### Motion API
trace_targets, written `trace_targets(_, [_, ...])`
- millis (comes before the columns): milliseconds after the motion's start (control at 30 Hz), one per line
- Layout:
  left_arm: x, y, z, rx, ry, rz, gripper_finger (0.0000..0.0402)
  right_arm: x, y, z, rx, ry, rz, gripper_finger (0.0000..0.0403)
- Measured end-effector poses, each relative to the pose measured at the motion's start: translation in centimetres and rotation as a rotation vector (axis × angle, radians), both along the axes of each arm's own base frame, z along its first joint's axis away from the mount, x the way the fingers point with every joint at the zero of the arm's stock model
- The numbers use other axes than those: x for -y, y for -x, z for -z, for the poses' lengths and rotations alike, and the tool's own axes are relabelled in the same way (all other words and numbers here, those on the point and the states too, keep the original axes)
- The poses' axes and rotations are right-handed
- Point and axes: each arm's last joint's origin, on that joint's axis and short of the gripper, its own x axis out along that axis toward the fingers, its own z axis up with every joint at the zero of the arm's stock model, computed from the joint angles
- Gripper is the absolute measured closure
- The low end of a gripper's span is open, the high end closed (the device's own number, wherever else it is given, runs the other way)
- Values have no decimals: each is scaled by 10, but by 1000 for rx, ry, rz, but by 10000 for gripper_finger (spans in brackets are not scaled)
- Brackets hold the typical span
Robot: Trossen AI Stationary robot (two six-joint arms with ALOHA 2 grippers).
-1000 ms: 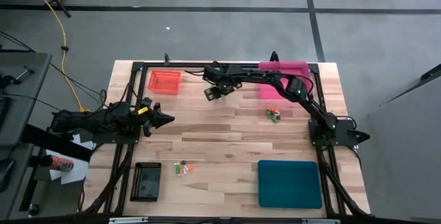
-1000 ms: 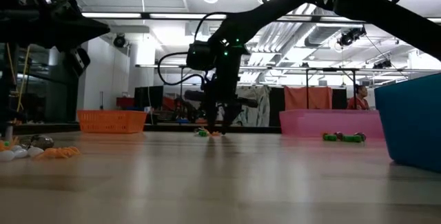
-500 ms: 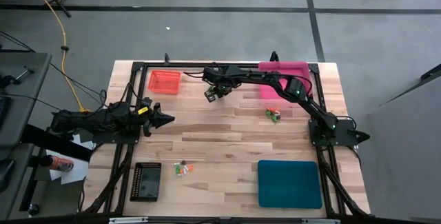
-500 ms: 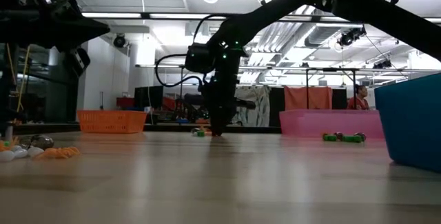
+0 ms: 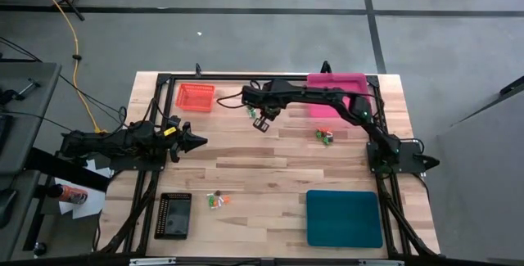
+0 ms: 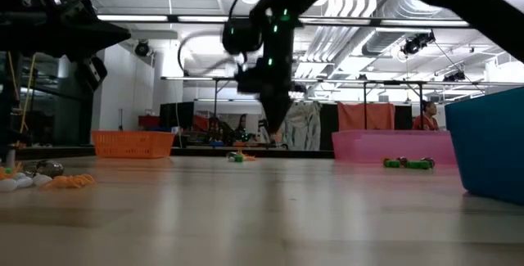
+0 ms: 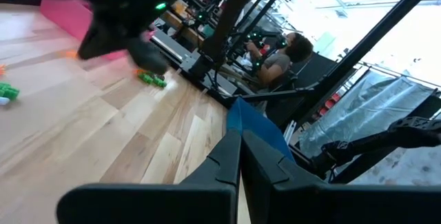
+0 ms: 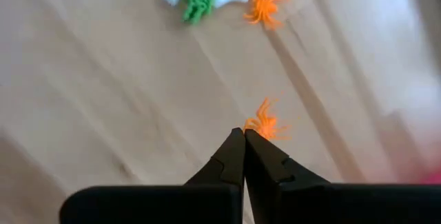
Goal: Sort Halloween decoration
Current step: Put the orange spider toy into the pink bin
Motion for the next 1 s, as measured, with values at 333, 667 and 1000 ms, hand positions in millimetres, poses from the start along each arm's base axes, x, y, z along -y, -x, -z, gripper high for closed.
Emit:
trace_targets(333, [0, 0, 0, 1, 0, -1, 401, -28, 70, -47, 140, 104, 3, 403])
trace_targets(667, [0, 0, 0, 1, 0, 0, 401, -62, 223, -67, 586, 46, 446, 403])
trace_targets(1000, [0, 0, 0, 1, 0, 0, 401, -41, 259, -91, 724, 79, 679, 403])
